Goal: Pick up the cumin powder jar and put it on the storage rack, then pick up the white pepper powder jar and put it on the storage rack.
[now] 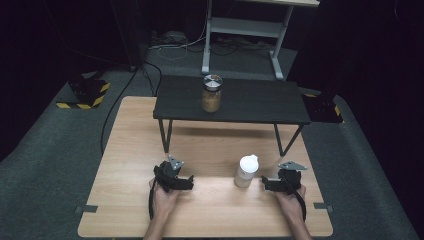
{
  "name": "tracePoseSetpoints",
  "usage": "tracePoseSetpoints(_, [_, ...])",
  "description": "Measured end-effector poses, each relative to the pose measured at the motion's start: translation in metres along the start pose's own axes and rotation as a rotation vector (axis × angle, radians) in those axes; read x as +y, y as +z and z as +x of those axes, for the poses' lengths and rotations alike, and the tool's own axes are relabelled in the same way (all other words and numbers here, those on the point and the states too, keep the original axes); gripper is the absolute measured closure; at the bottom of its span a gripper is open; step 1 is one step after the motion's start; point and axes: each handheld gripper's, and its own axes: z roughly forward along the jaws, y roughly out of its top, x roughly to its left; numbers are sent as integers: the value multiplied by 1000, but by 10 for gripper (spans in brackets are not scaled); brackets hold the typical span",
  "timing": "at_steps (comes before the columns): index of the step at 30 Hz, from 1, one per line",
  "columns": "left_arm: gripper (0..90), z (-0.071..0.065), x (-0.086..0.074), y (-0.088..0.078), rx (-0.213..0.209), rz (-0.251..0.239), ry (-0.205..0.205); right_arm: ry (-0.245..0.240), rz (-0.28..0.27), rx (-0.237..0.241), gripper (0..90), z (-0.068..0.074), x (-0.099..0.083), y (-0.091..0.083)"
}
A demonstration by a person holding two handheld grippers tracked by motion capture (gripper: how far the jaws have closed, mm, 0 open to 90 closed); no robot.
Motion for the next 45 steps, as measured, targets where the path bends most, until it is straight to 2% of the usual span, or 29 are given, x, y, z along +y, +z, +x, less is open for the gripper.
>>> tracePoseSetpoints(14, [8,0,0,0,1,0,-1,4,1,0,35,0,0,0])
tracePoseSetpoints(23, [15,-2,0,0,8,-3,-4,-22,-18,14,64,-1,-3,-2])
tracePoseSetpoints(28, [16,-2,-1,0,8,-3,-6,-25,-27,36,65,-5,-6,-4])
tracePoseSetpoints(35, [16,-2,0,0,10,-3,-5,-36,-42,88,64,-9,-15,-14])
tracePoseSetpoints(45, [17,-2,-1,0,9,-4,-7,-94,-89,191,63,1,-22,-30])
